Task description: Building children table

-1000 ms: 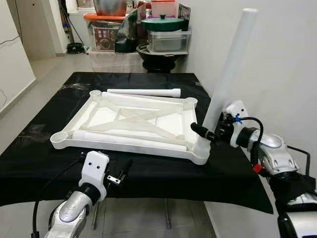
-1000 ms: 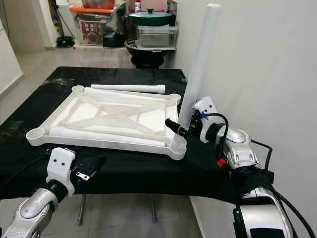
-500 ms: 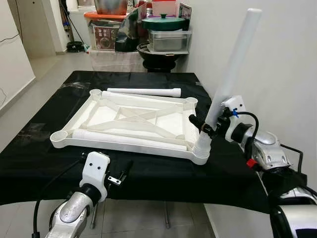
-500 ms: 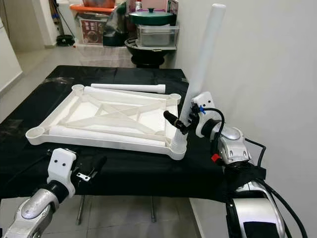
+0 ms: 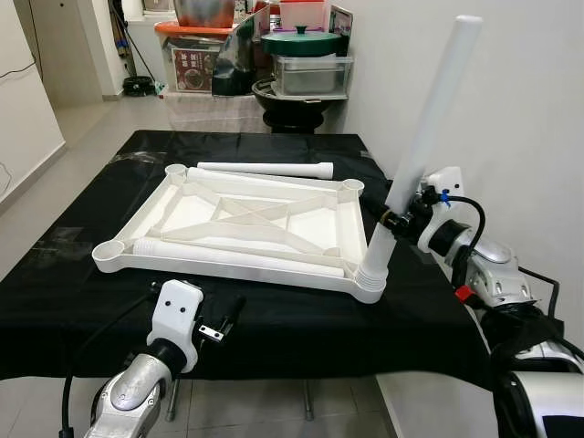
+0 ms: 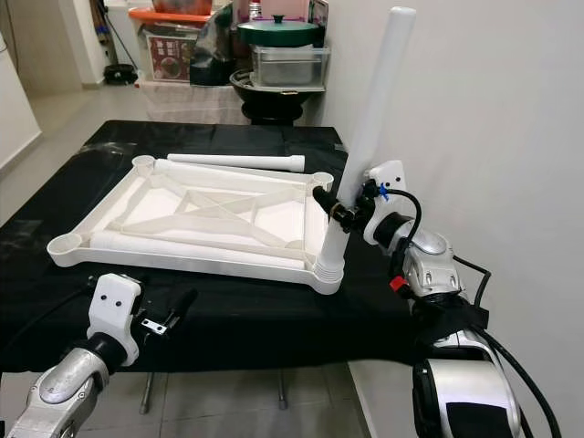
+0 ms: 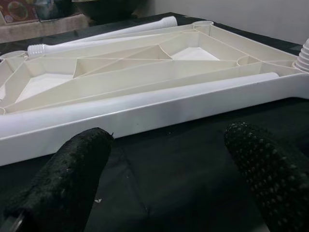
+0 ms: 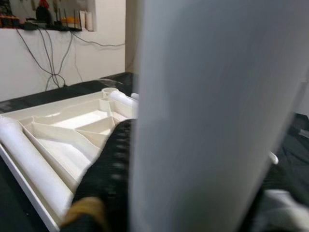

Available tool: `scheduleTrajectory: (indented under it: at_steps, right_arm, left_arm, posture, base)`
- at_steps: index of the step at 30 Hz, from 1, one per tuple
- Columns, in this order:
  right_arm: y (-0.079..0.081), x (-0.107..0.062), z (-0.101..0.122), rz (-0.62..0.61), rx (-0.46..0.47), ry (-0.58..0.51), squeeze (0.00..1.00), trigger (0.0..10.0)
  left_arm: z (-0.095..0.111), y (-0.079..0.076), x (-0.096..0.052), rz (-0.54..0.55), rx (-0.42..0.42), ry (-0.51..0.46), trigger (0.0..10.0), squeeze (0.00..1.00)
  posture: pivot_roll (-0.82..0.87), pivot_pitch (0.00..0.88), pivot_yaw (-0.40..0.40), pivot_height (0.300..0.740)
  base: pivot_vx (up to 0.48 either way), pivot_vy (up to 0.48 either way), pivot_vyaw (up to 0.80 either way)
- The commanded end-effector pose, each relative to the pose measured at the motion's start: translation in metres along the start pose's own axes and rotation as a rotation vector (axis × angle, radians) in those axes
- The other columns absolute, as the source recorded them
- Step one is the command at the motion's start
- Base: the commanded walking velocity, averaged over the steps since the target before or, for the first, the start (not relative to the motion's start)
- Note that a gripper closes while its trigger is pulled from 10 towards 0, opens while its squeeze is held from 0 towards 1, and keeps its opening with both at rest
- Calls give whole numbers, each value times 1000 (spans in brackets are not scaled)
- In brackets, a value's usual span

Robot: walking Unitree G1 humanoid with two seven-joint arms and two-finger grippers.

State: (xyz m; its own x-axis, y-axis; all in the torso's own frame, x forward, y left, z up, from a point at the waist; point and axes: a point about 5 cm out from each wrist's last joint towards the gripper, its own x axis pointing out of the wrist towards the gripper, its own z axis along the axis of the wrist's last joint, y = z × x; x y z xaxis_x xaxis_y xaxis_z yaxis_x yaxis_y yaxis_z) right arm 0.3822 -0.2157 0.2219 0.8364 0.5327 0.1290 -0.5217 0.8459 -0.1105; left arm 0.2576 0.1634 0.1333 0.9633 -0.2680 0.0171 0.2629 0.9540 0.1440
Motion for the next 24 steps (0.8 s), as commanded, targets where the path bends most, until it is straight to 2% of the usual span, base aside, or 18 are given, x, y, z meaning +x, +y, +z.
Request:
scheduleTrajectory:
  at_steps: [1,12,14,20,22,23,24]
  right_arm:
    - [1,1,2,1,15,-19,0,0]
    - [9,3,-1,14,60,-34,0,0]
    - [6,5,-2,-60,74,-10,0,0]
    - [5,7,-4,-144,76,30,0,0]
    - [9,9,-9,-212,81,93,0,0]
    - [8,9,-16,-311,106,147,0,0]
    - [7,8,-18,-353,122,160,0,0]
  left_arm:
    - [-2,-3,0,-6,5,0,10000,0]
    - [-4,-3,1,-9,9,6,10000,0]
    - [-5,-3,1,-9,9,8,10000,0]
    - [-5,-4,1,-10,8,9,10000,0]
    - [-5,-4,1,-12,7,10,10000,0]
    - [-6,-4,2,-13,8,10,10000,0]
    - [-6,-4,2,-13,9,9,10000,0]
  posture:
    - [82,0,-76,740]
    - [79,0,-75,740]
    - [78,0,-76,740]
    - [73,0,-74,740]
    - [71,0,-72,740]
    - [70,0,-72,740]
    - [70,0,-73,740]
  base:
    - [0,0,0]
    - [0,0,0]
    - [0,0,0]
    - [0,0,0]
    - [0,0,0]
    - [0,0,0]
    - [0,0,0]
